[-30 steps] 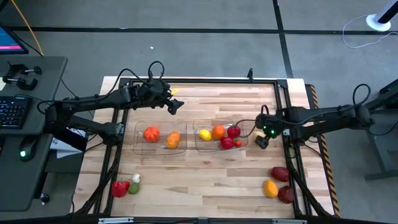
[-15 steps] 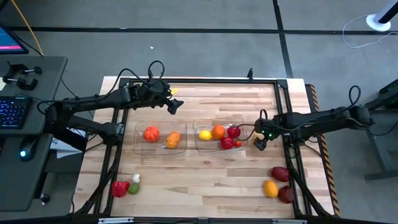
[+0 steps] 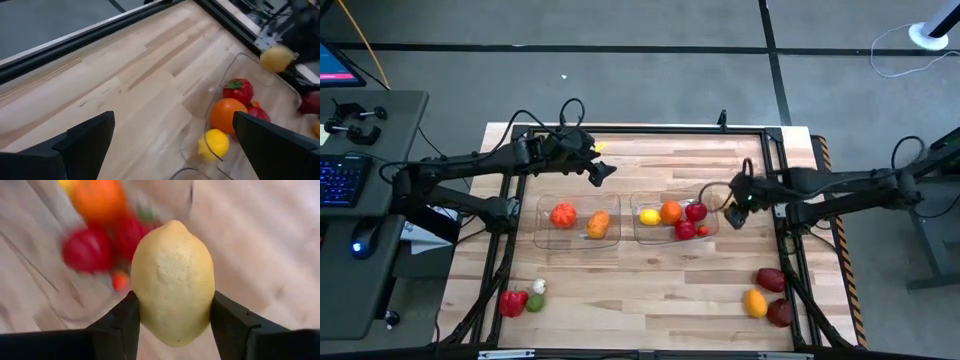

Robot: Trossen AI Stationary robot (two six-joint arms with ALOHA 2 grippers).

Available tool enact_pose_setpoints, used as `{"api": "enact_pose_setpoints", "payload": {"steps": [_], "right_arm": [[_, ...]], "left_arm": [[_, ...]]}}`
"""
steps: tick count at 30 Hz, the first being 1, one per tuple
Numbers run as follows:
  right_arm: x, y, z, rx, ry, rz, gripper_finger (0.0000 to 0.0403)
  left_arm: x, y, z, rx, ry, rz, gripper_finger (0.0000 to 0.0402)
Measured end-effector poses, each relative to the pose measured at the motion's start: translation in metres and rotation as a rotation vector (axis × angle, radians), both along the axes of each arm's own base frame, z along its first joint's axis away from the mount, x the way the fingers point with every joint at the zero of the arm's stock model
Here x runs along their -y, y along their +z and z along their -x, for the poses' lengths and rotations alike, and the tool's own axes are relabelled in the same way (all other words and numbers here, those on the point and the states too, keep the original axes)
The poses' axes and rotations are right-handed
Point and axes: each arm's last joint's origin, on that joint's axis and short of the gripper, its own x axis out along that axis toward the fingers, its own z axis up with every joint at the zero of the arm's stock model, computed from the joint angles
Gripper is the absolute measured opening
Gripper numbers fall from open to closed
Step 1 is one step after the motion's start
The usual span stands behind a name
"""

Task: Sort produce into baskets
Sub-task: Put the brown potato into the right transparent bin, then put the white garlic into the left transparent bin

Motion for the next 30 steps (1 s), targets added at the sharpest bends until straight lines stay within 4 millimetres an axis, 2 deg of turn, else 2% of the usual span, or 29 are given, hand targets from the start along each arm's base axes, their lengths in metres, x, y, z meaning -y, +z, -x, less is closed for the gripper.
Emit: {"api": "enact_pose_setpoints", "payload": {"steps": [4,6,8,13,17,20,25,28,30], "right_arm": [[0.003,0.044,-0.012,0.204,-0.021,0.086,0.0173],[0.003,0.056,-0.023,0.321,0.012,0.091,0.0174],[0.002,0.060,-0.037,0.423,0.038,0.060,0.0188],[-0.001,0.053,-0.078,0.556,0.076,-0.007,0.0248],[-0.004,0.041,-0.104,0.602,0.036,-0.072,0.0277],[-0.007,0.028,-0.114,0.543,0.063,-0.096,0.0283],[-0.013,0.004,-0.129,0.449,0.106,-0.139,0.0285],[-0.016,-0.002,-0.136,0.456,0.164,-0.219,0.0285],[-0.018,0.001,-0.139,0.476,0.250,-0.232,0.0286]], "left_arm": [[0.002,0.003,-0.002,0.043,-0.099,0.015,0.0392],[0.003,0.006,-0.004,0.075,-0.156,0.021,0.0392],[0.004,0.007,-0.005,0.086,-0.185,0.029,0.0392],[0.005,0.006,-0.005,0.092,-0.190,0.055,0.0392],[0.009,0.008,-0.005,0.137,-0.311,0.153,0.0392],[0.014,0.011,-0.004,0.166,-0.374,0.213,0.0392],[0.019,0.021,0.003,0.208,-0.379,0.217,0.0392],[0.021,0.030,0.009,0.259,-0.386,0.199,0.0392],[0.022,0.039,0.013,0.322,-0.408,0.174,0.0392]]}}
